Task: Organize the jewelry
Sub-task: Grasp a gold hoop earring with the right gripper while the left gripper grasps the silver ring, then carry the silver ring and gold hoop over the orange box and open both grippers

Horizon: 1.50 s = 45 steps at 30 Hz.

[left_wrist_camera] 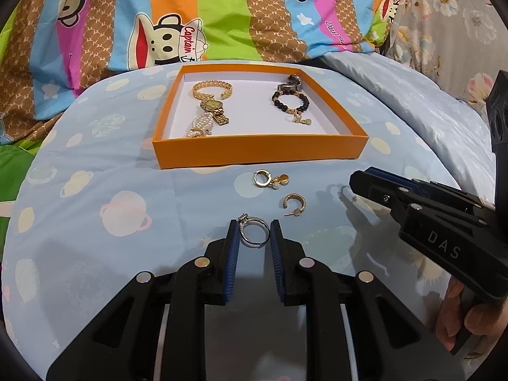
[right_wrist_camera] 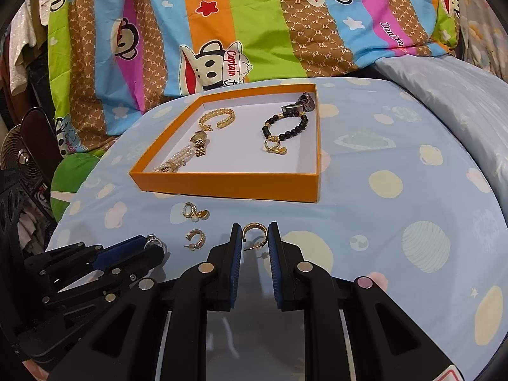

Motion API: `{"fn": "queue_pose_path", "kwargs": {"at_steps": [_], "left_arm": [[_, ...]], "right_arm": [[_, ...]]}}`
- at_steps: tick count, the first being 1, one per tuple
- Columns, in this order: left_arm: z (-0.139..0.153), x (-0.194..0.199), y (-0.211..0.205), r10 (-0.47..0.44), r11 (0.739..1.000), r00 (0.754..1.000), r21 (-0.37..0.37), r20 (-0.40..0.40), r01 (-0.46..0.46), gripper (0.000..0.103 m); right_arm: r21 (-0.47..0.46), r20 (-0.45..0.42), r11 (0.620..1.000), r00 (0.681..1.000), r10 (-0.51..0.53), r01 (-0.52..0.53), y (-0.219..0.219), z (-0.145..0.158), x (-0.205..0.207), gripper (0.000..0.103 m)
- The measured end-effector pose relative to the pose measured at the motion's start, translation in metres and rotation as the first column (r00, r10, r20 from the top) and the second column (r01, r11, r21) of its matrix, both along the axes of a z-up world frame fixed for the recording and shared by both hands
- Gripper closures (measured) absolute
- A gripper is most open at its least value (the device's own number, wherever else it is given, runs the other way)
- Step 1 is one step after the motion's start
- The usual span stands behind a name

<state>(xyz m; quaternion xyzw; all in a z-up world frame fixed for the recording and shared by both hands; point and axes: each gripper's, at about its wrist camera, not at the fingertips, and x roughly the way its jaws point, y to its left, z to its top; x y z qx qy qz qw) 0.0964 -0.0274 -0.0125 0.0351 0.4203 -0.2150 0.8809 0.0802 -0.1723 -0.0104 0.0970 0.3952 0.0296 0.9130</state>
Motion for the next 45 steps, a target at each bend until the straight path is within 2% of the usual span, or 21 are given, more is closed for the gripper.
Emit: {"fn": "queue_pose_path", "kwargs": {"at_steps": [5,11,17,22,26,34,45], "left_arm": [[0.010,0.001,0.013,0.011,1.000,1.000,-0.014,0.009,-0.011,0.084],[0.035,0.009,0.026,0.012,1.000,0.999,0.003,0.051,-0.012,0.084],[0.074,0.035,0.023,0.006,1.000,0.992,-0.009,0.125,-0.005,0.084],[0.087,0.060,0.006,0.006,1.000,0.985,-0.012,0.170,-0.004,0.084],[0.075,0.082,-0.009,0.009,1.000,0.989,-0.023,0.148,-0.006,0.084],[0.031,0.106,-0.022,0.023,1.000,0.997,-0.007,0.073,-0.023,0.084],[0.012,0.113,-0.022,0.019,1.000,0.999,0.003,0.046,-0.019,0.084]], "right_arm": [[0.020,0.005,1.000,1.000,0.003,-0.003,-0.003,0.005,-0.004,0.087],[-0.008,0.031,1.000,0.999,0.014,-0.014,-0.008,0.026,-0.005,0.087],[-0.059,0.077,0.998,0.996,0.038,-0.033,-0.012,0.058,0.020,0.087],[-0.075,0.091,0.996,0.994,0.059,-0.052,-0.008,0.068,0.048,0.087],[-0.063,0.062,0.996,0.996,0.065,-0.061,-0.006,0.056,0.069,0.087],[-0.032,-0.003,0.998,0.999,0.046,-0.046,-0.012,0.014,0.089,0.087],[-0.047,-0.041,0.997,0.998,0.054,-0.056,-0.009,-0.004,0.095,0.087]]}}
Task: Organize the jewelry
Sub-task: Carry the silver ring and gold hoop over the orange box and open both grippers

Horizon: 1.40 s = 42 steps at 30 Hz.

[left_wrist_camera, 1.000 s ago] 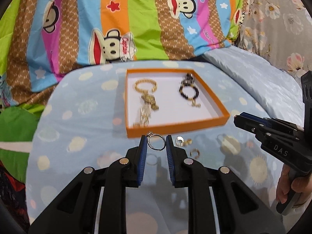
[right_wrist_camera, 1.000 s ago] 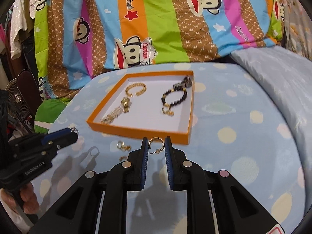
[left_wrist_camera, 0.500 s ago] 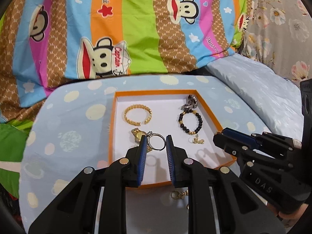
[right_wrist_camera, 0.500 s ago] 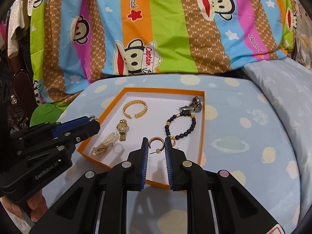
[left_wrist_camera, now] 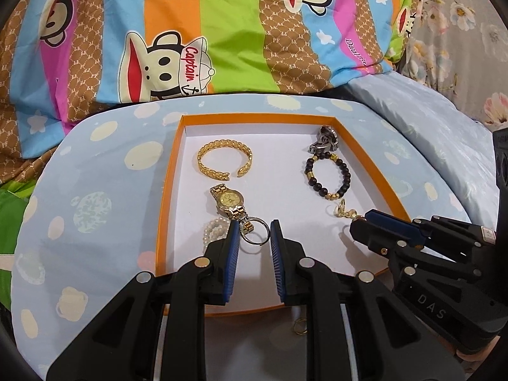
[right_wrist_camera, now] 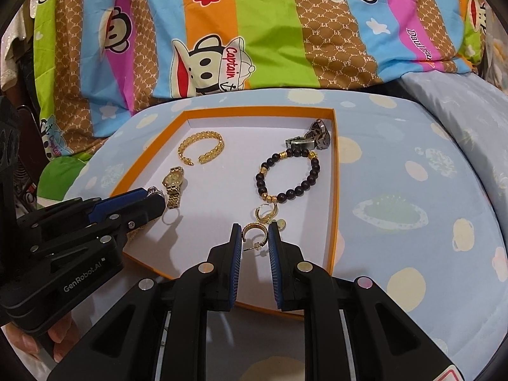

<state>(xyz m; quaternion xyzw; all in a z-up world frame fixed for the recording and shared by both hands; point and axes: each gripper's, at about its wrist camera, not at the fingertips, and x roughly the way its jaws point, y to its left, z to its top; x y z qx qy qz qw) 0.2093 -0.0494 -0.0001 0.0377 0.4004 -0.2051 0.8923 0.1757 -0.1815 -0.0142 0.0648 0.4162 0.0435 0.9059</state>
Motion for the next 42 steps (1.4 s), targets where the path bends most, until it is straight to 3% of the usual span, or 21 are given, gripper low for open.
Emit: {"fn": "queue_pose_path", "kwargs": {"at_steps": [21,23,25,27,38,40,42], "left_arm": [[-0.007,0.000,-0.002,-0.001,1.000,1.000,0.006,-0.004,0.001,0.083],[-0.007,0.000,-0.002,0.001,1.000,1.000,0.003,-0.003,-0.001,0.082],[-0.005,-0.001,0.001,0.010,1.000,1.000,-0.011,0.004,-0.010,0.069],[0.002,-0.003,0.007,0.028,0.999,0.999,-0.039,0.026,-0.027,0.064],[0.025,-0.013,0.044,0.137,0.985,0.988,-0.112,0.069,-0.128,0.063],[0.024,-0.020,0.055,0.156,0.982,0.986,-0.116,0.065,-0.147,0.063],[0.021,-0.028,0.065,0.167,0.980,0.985,-0.119,0.054,-0.160,0.063]], "right_arm": [[-0.011,0.001,1.000,1.000,0.000,0.000,0.002,-0.004,0.000,0.086],[-0.011,0.002,1.000,1.000,-0.002,0.002,0.002,-0.004,0.000,0.086],[-0.004,0.005,1.000,1.000,-0.004,0.004,0.000,-0.003,-0.001,0.086],[-0.002,0.014,1.000,1.000,-0.008,0.008,-0.001,-0.001,-0.002,0.085],[0.022,0.094,0.998,0.994,-0.058,0.056,-0.015,0.022,-0.020,0.084],[0.029,0.110,0.998,0.992,-0.056,0.053,-0.014,0.028,-0.030,0.080],[0.030,0.125,0.999,0.991,-0.043,0.039,-0.010,0.031,-0.042,0.067]]}}
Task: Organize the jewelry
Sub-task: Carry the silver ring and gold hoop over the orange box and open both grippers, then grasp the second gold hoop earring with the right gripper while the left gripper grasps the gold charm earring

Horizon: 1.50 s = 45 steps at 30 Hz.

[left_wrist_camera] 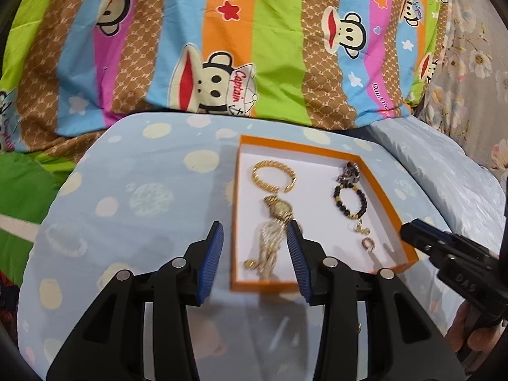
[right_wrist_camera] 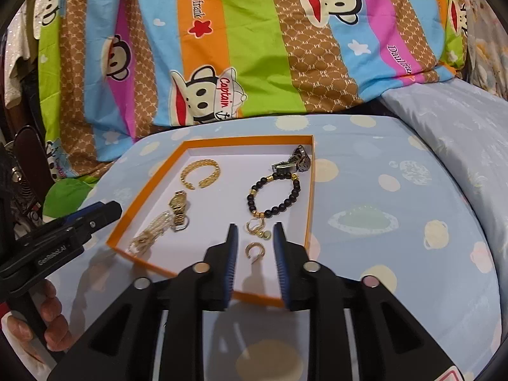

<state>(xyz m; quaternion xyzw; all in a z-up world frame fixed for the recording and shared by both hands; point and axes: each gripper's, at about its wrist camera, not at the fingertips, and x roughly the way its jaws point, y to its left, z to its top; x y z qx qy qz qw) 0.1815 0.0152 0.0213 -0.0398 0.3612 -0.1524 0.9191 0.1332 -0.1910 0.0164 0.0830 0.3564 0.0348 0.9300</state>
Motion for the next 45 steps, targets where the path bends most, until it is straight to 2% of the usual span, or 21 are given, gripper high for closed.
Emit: {"fn": "queue_pose_path", "kwargs": {"at_steps": [3,10,12,16,23,26,33,38,45], "left_arm": [[-0.008,-0.013,0.014,0.023,1.000,0.999,0.006,-0.025,-0.023,0.063],[-0.025,-0.035,0.026,0.035,0.999,0.996,0.032,-0.077,-0.033,0.063],[-0.026,-0.039,0.025,0.030,0.999,0.997,0.038,-0.078,-0.027,0.063],[-0.025,-0.042,0.020,0.022,0.998,0.998,0.059,-0.062,-0.018,0.053],[-0.028,-0.041,0.015,0.004,0.998,0.998,0.068,-0.069,0.000,0.053],[-0.029,-0.041,0.014,0.004,0.998,0.997,0.069,-0.071,0.001,0.053],[-0.030,-0.042,0.011,-0.003,0.997,0.998,0.078,-0.070,0.008,0.053],[-0.030,-0.043,0.009,-0.019,0.997,0.997,0.073,-0.071,0.025,0.053],[-0.031,-0.047,-0.011,-0.082,0.994,0.991,0.064,-0.105,0.089,0.049]], "right_arm": [[-0.005,-0.004,0.999,0.999,0.042,-0.042,0.014,-0.003,-0.017,0.065],[-0.046,-0.080,0.989,0.988,0.136,-0.140,0.057,-0.026,-0.036,0.065],[-0.053,-0.094,0.988,0.985,0.143,-0.148,0.062,-0.030,-0.036,0.065],[-0.049,-0.128,0.987,0.981,0.146,-0.153,0.065,-0.038,-0.033,0.065],[-0.061,-0.154,0.984,0.976,0.156,-0.167,0.070,-0.042,-0.030,0.066],[-0.087,-0.159,0.980,0.974,0.163,-0.178,0.075,-0.043,-0.030,0.070],[-0.119,-0.168,0.979,0.975,0.146,-0.167,0.075,-0.044,-0.030,0.085],[-0.107,-0.158,0.982,0.978,0.140,-0.158,0.070,-0.042,-0.031,0.086],[-0.084,-0.124,0.994,0.991,0.056,-0.066,0.040,-0.034,-0.033,0.086]]}}
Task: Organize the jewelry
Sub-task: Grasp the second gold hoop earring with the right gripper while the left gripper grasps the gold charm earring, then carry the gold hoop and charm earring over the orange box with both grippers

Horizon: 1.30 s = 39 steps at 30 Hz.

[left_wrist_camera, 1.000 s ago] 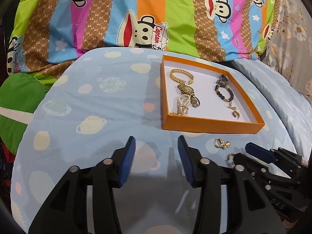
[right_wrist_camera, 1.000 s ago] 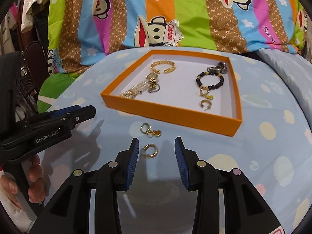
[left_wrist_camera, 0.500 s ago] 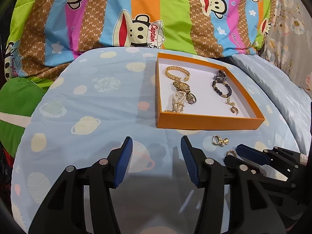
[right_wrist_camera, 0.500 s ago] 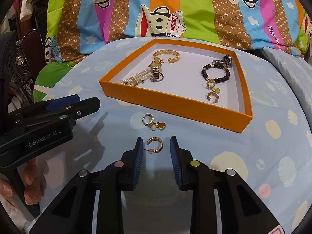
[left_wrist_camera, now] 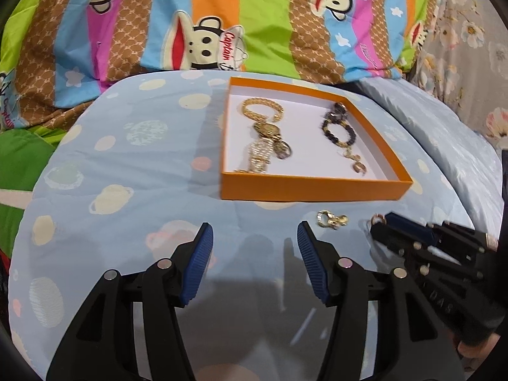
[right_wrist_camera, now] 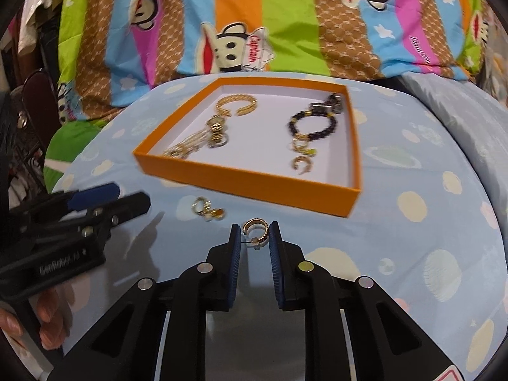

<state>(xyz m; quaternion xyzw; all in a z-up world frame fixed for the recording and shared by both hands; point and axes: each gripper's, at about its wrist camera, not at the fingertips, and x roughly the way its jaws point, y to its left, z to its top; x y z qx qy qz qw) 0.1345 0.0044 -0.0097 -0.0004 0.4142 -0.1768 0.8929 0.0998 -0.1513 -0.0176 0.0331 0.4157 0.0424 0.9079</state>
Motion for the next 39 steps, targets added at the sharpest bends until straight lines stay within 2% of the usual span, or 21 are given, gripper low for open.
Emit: {"fn": "queue_pose_path", "kwargs": {"at_steps": [6,13,14,17,19,21,28,36,38,39], "left_arm": [[0.001,0.003,-0.035,-0.075,0.997,0.997,0.008,-0.031,0.075,0.049],[-0.011,0.016,-0.058,-0.078,0.996,0.995,0.043,-0.054,0.080,0.051],[-0.011,0.015,-0.059,-0.075,0.995,0.996,0.059,-0.039,0.078,0.051],[-0.012,0.015,-0.058,-0.075,0.995,0.997,0.062,-0.031,0.077,0.060],[-0.012,0.015,-0.056,-0.077,0.995,0.997,0.054,-0.031,0.079,0.072],[-0.012,0.015,-0.055,-0.082,0.995,0.996,0.046,-0.032,0.083,0.074],[-0.012,0.014,-0.055,-0.103,0.994,0.994,0.029,-0.035,0.104,0.093],[-0.011,0.014,-0.054,-0.104,0.994,0.994,0.019,-0.036,0.105,0.095],[-0.011,0.013,-0.055,-0.101,0.995,0.994,0.019,-0.032,0.102,0.089],[-0.011,0.014,-0.056,-0.098,0.995,0.995,0.020,-0.033,0.099,0.080]], "right_arm": [[0.052,0.010,0.996,0.997,-0.074,0.073,-0.028,0.004,-0.002,0.086],[0.064,0.009,0.995,0.997,-0.081,0.080,-0.033,0.004,0.000,0.086],[0.064,0.009,0.995,0.997,-0.079,0.078,-0.032,0.004,0.000,0.086],[0.061,0.009,0.995,0.997,-0.077,0.076,-0.031,0.004,-0.001,0.086],[0.060,0.009,0.995,0.997,-0.077,0.077,-0.031,0.004,-0.001,0.086],[0.062,0.009,0.995,0.997,-0.079,0.078,-0.031,0.004,-0.001,0.086],[0.063,0.008,0.995,0.997,-0.079,0.078,-0.031,0.004,-0.001,0.086],[0.065,0.006,0.995,0.997,-0.078,0.077,-0.030,0.004,0.000,0.086],[0.065,0.006,0.995,0.997,-0.077,0.076,-0.028,0.003,-0.001,0.086],[0.065,0.006,0.995,0.997,-0.077,0.076,-0.028,0.003,-0.001,0.086]]}}
